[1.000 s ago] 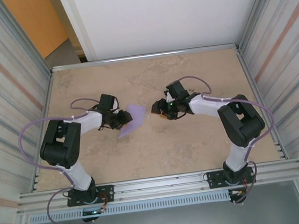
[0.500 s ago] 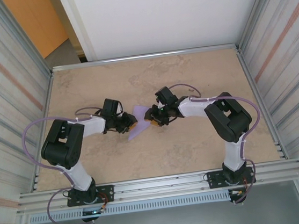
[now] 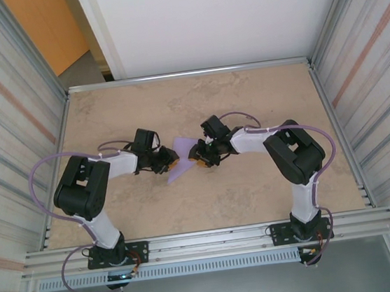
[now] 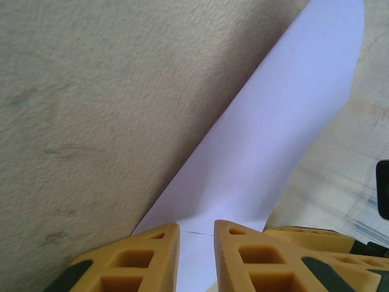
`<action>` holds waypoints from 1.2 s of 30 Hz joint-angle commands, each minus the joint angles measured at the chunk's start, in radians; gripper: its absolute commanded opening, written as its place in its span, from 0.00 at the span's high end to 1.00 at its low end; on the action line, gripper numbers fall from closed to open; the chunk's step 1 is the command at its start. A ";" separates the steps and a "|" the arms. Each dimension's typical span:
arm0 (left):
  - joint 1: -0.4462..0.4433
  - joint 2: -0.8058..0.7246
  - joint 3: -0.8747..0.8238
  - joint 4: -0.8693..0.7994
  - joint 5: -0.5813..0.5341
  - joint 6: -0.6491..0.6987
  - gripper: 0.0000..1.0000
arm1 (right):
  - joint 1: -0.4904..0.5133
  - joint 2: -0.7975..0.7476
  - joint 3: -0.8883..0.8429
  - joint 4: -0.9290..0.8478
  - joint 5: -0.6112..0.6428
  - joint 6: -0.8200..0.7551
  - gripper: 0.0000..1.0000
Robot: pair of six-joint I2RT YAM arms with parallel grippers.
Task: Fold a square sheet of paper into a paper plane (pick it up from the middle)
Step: Fold the wing for the fifth time at the center of the table.
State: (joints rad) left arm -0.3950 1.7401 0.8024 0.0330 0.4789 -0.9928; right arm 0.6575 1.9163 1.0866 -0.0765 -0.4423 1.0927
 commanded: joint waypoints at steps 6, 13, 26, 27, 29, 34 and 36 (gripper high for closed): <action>-0.007 0.033 -0.030 -0.065 -0.010 -0.004 0.76 | 0.011 0.044 0.018 0.052 -0.051 0.036 0.65; -0.007 0.029 -0.026 -0.068 -0.008 -0.002 0.76 | 0.010 0.039 0.001 0.136 -0.080 0.055 0.70; -0.009 -0.091 0.001 -0.091 -0.001 0.075 0.69 | -0.004 0.037 0.005 0.122 -0.071 0.048 0.95; -0.010 -0.119 0.000 -0.094 -0.007 0.100 0.67 | -0.006 0.034 0.005 0.120 -0.070 0.047 0.97; -0.017 -0.171 -0.007 -0.100 -0.029 0.174 0.63 | -0.009 0.021 0.003 0.119 -0.067 0.048 0.99; -0.059 -0.277 -0.049 -0.133 -0.135 0.393 0.56 | -0.015 -0.008 0.005 0.110 -0.065 0.060 1.00; -0.084 -0.312 -0.077 -0.140 -0.186 0.466 0.53 | -0.019 -0.016 0.003 0.105 -0.068 0.068 1.00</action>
State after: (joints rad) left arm -0.4534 1.4693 0.7677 -0.0555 0.3859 -0.6964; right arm 0.6468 1.9430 1.0866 0.0517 -0.5022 1.1446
